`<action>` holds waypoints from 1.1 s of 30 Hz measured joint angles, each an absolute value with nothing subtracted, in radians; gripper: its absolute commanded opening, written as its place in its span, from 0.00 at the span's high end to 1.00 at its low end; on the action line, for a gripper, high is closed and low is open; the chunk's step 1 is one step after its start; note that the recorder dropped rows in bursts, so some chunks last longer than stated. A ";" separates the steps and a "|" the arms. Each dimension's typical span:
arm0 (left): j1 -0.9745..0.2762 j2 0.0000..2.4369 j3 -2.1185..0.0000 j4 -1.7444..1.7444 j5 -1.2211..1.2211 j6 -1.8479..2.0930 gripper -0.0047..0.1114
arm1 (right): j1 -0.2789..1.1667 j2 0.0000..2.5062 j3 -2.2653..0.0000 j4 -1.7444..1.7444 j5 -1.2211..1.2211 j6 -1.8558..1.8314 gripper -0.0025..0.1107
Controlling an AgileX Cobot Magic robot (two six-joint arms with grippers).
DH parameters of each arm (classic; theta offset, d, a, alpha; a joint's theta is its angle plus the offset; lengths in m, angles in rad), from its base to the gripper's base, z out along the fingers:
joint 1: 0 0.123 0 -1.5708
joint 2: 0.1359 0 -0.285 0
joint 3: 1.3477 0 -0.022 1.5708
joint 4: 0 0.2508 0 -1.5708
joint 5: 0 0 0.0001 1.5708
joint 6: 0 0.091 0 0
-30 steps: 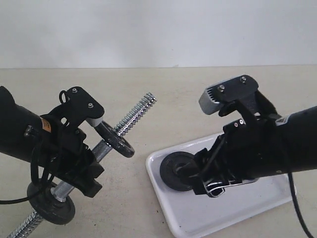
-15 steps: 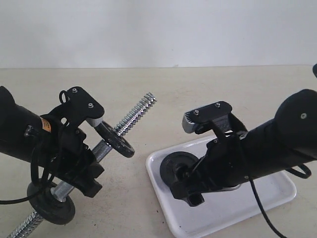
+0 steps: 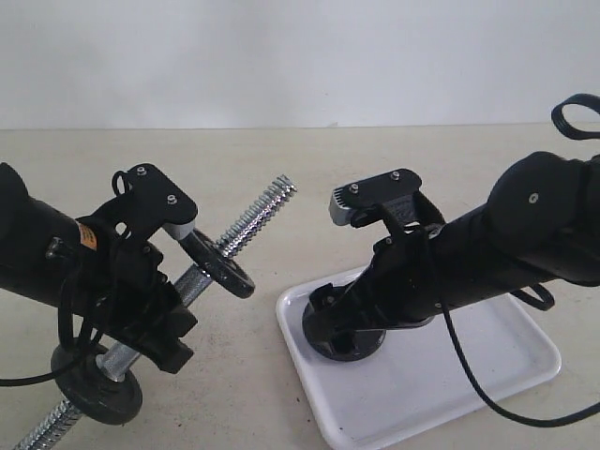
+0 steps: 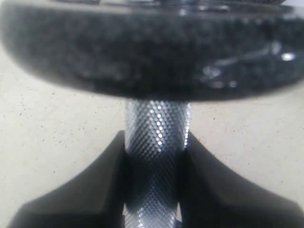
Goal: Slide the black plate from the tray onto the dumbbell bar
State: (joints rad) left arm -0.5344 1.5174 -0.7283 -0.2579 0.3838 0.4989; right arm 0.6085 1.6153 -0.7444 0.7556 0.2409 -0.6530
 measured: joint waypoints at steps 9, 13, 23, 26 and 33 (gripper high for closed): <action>-0.534 1.517 -0.728 -0.258 0.384 0.499 0.92 | 0.608 1.615 -0.744 0.756 0.191 -0.653 0.05; -0.534 1.517 -0.728 -0.260 0.384 0.499 0.92 | 0.608 1.615 -0.744 0.756 0.189 -0.629 0.05; -0.534 1.517 -0.728 -0.272 0.384 0.499 0.92 | 0.608 1.658 -0.749 0.756 0.189 -0.616 0.05; -0.534 1.517 -0.728 -0.282 0.384 0.499 0.92 | 0.608 1.724 -0.776 0.756 0.216 -0.616 0.05; -0.534 1.517 -0.728 -0.286 0.388 0.499 0.92 | 0.608 1.788 -0.879 0.739 0.312 -0.608 0.05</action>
State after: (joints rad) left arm -0.5344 1.5174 -0.7283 -0.2860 0.3878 0.4989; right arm 0.6085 1.7879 -0.8790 0.7392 0.3124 -0.6083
